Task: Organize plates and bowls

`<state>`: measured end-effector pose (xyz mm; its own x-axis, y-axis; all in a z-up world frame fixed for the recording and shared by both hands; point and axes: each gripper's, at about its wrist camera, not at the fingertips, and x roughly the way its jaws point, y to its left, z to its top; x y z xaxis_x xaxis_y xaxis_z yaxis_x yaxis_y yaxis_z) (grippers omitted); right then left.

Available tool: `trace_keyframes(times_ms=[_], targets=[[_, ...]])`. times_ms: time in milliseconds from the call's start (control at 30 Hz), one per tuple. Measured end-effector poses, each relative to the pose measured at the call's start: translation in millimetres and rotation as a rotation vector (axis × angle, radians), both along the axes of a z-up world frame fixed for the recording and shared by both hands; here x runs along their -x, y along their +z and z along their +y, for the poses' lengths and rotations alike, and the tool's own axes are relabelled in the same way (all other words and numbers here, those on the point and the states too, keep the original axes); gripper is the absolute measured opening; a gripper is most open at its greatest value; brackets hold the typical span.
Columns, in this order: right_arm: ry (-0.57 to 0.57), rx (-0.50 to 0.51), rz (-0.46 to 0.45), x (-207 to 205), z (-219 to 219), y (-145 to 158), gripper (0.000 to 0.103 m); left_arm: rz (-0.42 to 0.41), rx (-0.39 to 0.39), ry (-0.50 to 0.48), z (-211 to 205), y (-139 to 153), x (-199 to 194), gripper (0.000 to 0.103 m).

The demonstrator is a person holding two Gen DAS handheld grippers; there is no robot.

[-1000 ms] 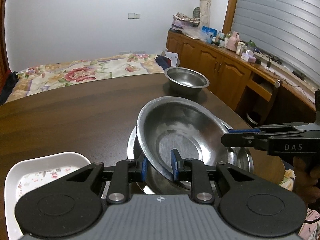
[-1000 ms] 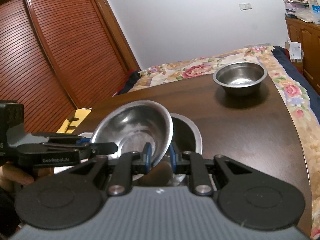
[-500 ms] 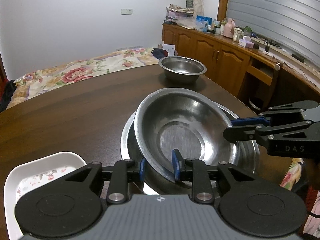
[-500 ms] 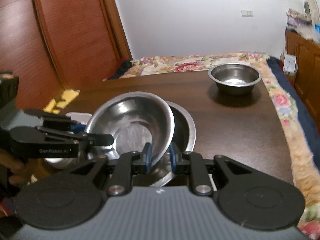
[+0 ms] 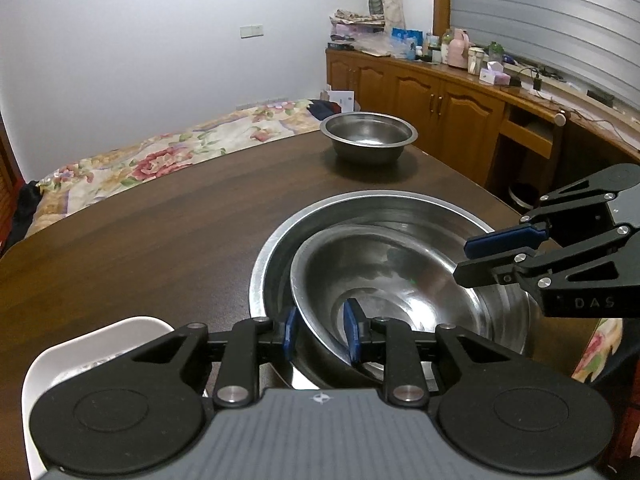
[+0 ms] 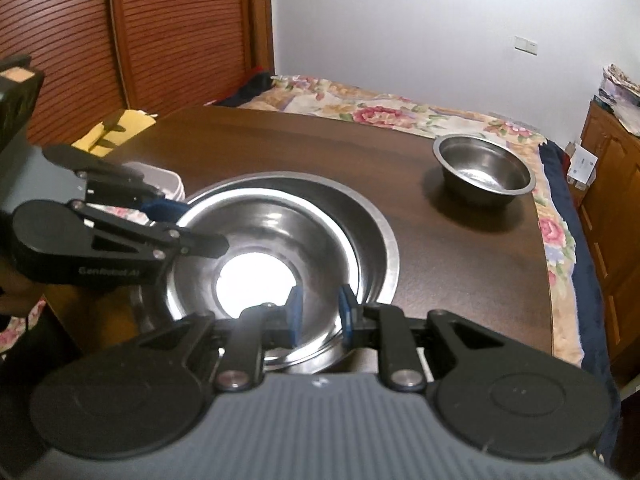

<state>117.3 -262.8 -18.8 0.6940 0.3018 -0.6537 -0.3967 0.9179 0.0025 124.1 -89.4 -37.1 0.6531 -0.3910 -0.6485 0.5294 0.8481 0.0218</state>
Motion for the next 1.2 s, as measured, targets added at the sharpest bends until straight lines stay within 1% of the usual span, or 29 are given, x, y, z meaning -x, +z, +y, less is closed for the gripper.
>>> trace_keyframes(times_ms=[233, 367, 633, 733, 800, 833, 900, 1033, 1100, 1200], targets=[[-0.009, -0.024, -0.004, 1, -2, -1, 0.021, -0.001, 0.018, 0.012, 2, 3, 3, 0.028], [-0.013, -0.045, -0.023, 3, -3, 1, 0.021, -0.008, 0.035, 0.025, 5, 7, 1, 0.028], [-0.057, -0.118, -0.076, 9, -13, 11, 0.021, -0.034, 0.065, 0.044, 9, 18, -1, 0.035], [-0.071, -0.128, -0.097, 10, -16, 16, 0.021, -0.042, 0.081, 0.047, 9, 22, -3, 0.042], [-0.082, -0.134, -0.112, 10, -18, 20, 0.021, -0.049, 0.087, 0.046, 8, 25, -5, 0.049], [-0.087, -0.137, -0.118, 9, -19, 21, 0.021, -0.054, 0.087, 0.042, 6, 27, -6, 0.051], [-0.099, -0.144, -0.131, 8, -23, 25, 0.021, -0.068, 0.089, 0.038, 4, 32, -8, 0.057], [-0.126, -0.155, -0.154, 5, -29, 28, 0.022, -0.101, 0.101, 0.034, 2, 42, -11, 0.063], [-0.137, -0.159, -0.166, 5, -32, 30, 0.022, -0.116, 0.105, 0.033, -1, 47, -12, 0.071], [-0.154, -0.158, -0.188, 4, -37, 34, 0.022, -0.131, 0.108, 0.019, -6, 53, -16, 0.074]])
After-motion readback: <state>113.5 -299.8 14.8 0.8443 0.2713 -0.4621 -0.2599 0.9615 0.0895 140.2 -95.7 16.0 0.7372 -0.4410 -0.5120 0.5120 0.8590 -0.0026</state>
